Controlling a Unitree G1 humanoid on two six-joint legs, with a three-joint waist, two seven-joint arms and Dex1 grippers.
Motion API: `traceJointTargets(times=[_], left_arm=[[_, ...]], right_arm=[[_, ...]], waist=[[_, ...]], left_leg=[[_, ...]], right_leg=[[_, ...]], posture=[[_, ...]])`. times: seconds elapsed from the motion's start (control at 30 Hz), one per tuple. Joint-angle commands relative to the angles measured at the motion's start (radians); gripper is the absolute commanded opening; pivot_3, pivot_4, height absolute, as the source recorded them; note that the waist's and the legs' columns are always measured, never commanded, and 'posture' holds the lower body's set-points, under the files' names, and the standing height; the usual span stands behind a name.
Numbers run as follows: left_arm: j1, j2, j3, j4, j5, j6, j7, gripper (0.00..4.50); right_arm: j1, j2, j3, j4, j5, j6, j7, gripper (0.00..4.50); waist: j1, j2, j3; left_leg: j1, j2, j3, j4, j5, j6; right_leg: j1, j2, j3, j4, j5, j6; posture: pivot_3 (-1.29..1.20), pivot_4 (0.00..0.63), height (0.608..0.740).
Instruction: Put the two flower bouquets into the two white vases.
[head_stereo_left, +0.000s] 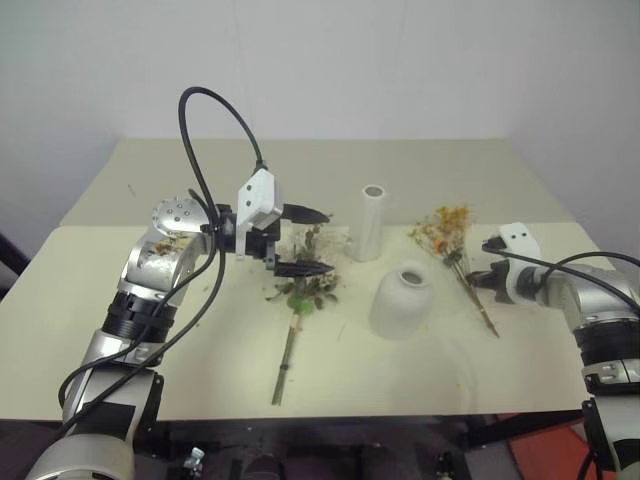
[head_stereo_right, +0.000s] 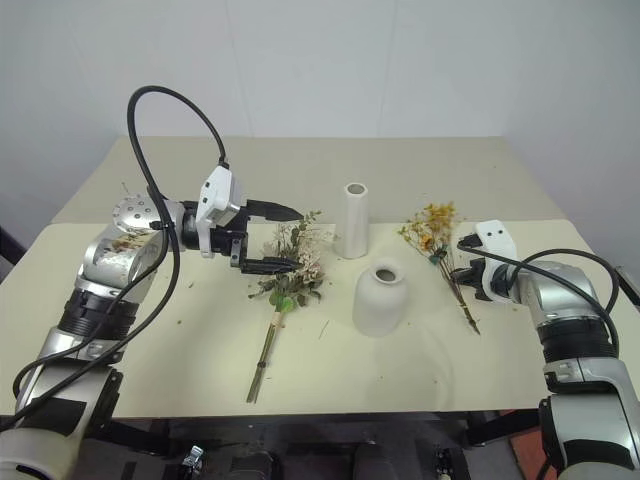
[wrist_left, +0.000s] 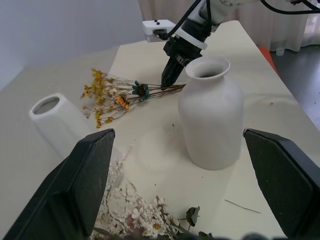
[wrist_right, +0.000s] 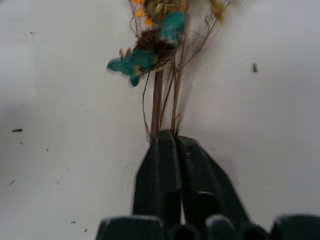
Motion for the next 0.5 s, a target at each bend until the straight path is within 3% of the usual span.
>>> traceJointTargets(times=[0.03,0.33,0.5], left_arm=[[0.008,0.017,0.037,-0.061,-0.016,0.009,0.011,4.50],[0.044,0.027,0.049,-0.101,-0.021,0.030,0.030,4.50],[0.044,0.028,0.057,-0.095,-0.019,0.032,0.039,4.50]], right_arm=[[-0.034,0.001,-0.009,0.019,-0.033,-0.042,0.025,0.01],[-0.031,0.010,-0.047,0.009,-0.075,-0.070,0.002,0.01],[0.016,-0.016,-0.176,-0.206,-0.022,0.008,-0.053,0.01]], waist=[[0.000,0.000,0.000],[-0.004,0.000,0.000],[-0.003,0.001,0.001]], left_leg=[[0.000,0.000,0.000,0.000,0.000,0.000],[0.001,0.000,0.000,0.000,0.000,0.000],[0.001,0.000,0.000,0.000,0.000,0.000]], right_leg=[[0.000,0.000,0.000,0.000,0.000,0.000],[0.000,0.000,0.000,0.001,0.000,0.000],[0.000,0.000,0.000,0.001,0.000,0.000]], posture=[[0.00,0.150,0.740],[0.00,0.150,0.740],[0.00,0.150,0.740]])
